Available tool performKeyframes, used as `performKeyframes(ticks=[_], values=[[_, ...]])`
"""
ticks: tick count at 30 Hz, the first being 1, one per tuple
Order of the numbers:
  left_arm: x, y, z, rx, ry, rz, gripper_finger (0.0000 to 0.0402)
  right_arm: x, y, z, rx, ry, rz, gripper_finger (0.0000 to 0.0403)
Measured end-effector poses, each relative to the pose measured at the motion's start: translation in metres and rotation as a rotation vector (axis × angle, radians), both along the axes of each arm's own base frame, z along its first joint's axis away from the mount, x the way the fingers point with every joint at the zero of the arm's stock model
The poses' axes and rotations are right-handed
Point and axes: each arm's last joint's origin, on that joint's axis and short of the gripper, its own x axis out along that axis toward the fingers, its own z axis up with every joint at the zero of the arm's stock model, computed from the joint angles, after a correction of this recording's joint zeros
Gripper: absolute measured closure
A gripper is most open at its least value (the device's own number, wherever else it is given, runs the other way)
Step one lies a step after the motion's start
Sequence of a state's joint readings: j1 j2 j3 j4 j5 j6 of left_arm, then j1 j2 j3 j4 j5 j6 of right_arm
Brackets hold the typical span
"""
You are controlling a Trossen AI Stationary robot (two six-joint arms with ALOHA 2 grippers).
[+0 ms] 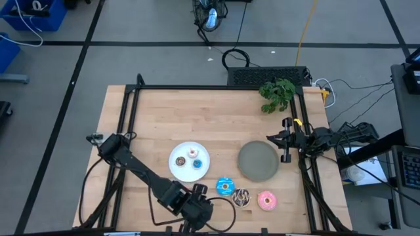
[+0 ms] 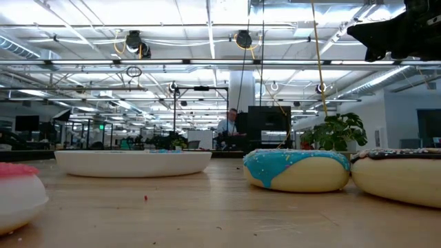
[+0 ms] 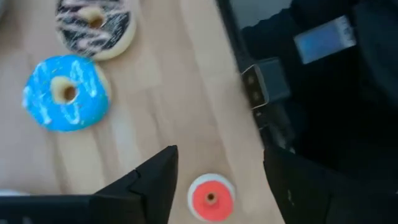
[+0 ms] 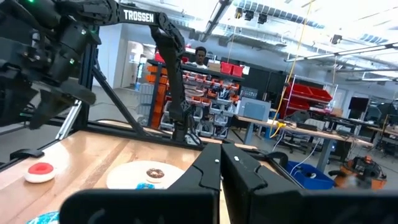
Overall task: Pick & Place donuts
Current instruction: Put the small red donut on the white plate
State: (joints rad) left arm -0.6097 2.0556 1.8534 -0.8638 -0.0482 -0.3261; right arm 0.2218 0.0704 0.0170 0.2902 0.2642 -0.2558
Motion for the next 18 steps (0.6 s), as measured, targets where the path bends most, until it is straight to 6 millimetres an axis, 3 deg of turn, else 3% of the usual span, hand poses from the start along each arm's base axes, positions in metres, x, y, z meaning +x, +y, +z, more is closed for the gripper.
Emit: performKeyframes(ticks=[10,18], values=[[0.002,-0.014,-0.041,0.057,0.113,0.002,0.0091,0.0,0.0,0.0,0.007,0.002,0.005,0.0403],[-0.002,-0.018,-0.059,0.093,0.205,-0.01,0.0084,0.0,0.0,0.0,0.028,0.003,0.01,0.0403]])
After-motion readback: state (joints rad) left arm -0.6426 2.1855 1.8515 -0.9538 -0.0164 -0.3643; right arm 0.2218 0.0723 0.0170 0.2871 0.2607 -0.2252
